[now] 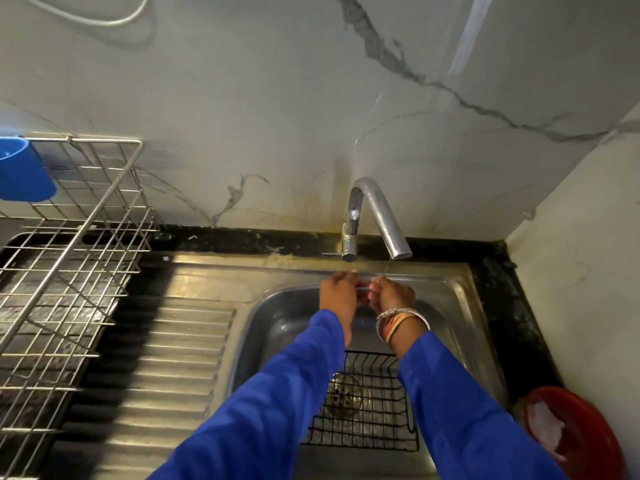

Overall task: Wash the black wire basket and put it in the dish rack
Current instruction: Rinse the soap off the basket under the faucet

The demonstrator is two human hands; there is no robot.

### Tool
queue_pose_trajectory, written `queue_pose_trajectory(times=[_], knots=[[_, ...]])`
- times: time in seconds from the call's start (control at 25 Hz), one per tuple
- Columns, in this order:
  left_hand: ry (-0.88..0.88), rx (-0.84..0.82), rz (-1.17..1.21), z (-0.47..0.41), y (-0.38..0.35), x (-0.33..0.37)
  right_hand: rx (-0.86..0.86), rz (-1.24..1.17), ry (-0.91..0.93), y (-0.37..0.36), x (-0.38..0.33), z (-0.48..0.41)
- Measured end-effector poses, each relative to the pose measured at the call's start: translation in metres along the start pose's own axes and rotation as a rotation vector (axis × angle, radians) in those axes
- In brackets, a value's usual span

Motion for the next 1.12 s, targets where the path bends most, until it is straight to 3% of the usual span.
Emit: queue_pose_trajectory(times=[0.2,0.4,0.52,0.6,0.76,0.84,0.92,1.04,1.12], knots=[[-0.132,0.153,0.260,-0.025,0.034,0.034,-0.151,-0.314,-0.173,-0.008,0.012,0.011],[-0.252,0.172,0.159,-0.023,0.023,0.046,-0.170,-0.474,-0.180,-0.010,0.012,0.011],[-0.391,0.220,0.319,-0.016,0.017,0.041,-0.186,-0.498,-0.184,-0.012,0.010,0.014],[-0.435,0.160,0.147,-0.010,0.007,0.043,-0.183,-0.506,-0.185,-0.011,0.008,0.014],[-0.442,-0.031,-0.510,-0.007,0.002,0.051,-0.222,-0.515,-0.178,-0.011,0.005,0.019],[-0.482,-0.061,-0.562,-0.003,0.014,0.044,-0.211,-0.428,-0.143,-0.011,0.002,0.022],[-0.379,-0.007,-0.455,-0.001,0.025,0.016,-0.191,-0.219,-0.086,-0.010,0.003,0.021],[0.047,-0.115,0.016,0.003,0.020,-0.043,-0.206,0.423,0.026,-0.001,0.007,0.026],[0.189,-0.163,0.143,0.009,0.023,-0.068,-0.258,0.887,0.110,0.006,0.015,0.036]])
Point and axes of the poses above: each hand's wrist, its own z-axis away from the middle knuckle, its own y-axis out of the back of the hand, x = y × z, the point moved 5 cm from there along -z, towards the middle knuckle, and after that the axes turned 14 degrees about -x, right-handed, at the moved point
